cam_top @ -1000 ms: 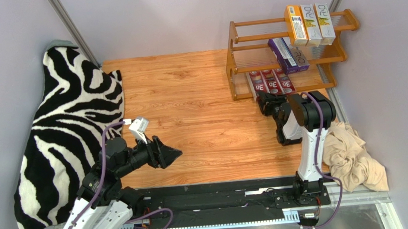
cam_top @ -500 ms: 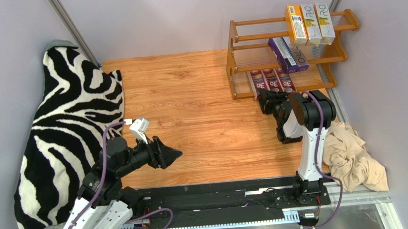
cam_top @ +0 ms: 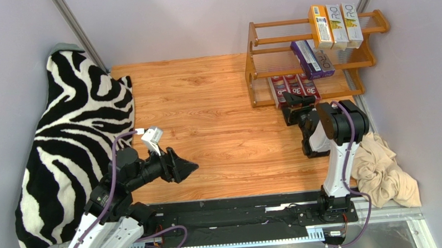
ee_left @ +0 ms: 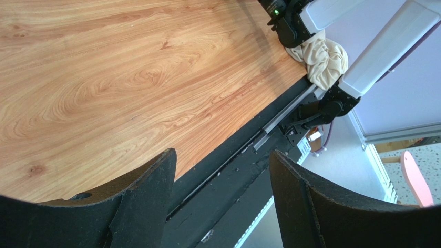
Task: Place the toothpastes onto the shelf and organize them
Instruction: Place the toothpaste on the shelf.
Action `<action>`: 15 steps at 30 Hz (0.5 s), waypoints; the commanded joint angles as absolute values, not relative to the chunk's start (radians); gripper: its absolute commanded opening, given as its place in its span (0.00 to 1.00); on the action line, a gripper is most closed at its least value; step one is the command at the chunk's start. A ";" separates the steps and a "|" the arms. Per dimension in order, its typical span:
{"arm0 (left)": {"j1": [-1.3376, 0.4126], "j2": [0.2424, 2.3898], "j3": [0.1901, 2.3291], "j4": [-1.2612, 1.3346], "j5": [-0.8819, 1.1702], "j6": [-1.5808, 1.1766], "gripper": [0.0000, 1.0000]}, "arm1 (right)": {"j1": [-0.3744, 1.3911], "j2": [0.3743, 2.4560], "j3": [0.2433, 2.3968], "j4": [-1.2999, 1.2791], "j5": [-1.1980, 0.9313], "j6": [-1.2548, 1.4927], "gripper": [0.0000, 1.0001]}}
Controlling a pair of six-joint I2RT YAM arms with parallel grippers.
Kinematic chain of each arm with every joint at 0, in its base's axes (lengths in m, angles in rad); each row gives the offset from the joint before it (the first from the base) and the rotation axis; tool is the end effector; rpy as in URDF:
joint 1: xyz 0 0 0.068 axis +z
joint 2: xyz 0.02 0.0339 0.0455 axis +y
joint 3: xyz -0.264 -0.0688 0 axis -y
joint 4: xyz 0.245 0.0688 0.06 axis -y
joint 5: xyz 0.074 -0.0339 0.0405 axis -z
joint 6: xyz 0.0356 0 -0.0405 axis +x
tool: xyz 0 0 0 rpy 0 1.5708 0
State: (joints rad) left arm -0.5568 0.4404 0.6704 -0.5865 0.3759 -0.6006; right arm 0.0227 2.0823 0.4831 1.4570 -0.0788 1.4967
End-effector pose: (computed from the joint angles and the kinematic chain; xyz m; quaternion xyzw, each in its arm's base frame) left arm 0.0835 -0.0673 0.3029 0.0889 0.8090 -0.4350 0.3853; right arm 0.3105 0.0099 0.0816 0.4883 0.5764 0.4724 0.4541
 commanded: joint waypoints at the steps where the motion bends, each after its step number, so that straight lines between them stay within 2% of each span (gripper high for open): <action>1: -0.560 0.445 0.676 -0.557 0.385 -0.597 0.75 | 0.023 2.063 0.397 1.506 -0.087 1.391 1.00; 8: -0.560 0.436 0.681 -0.571 0.379 -0.607 0.77 | 0.025 2.022 0.295 1.508 -0.117 1.384 1.00; 15: -0.560 0.425 0.713 -0.635 0.333 -0.589 0.82 | 0.028 1.855 0.137 1.506 -0.130 1.263 1.00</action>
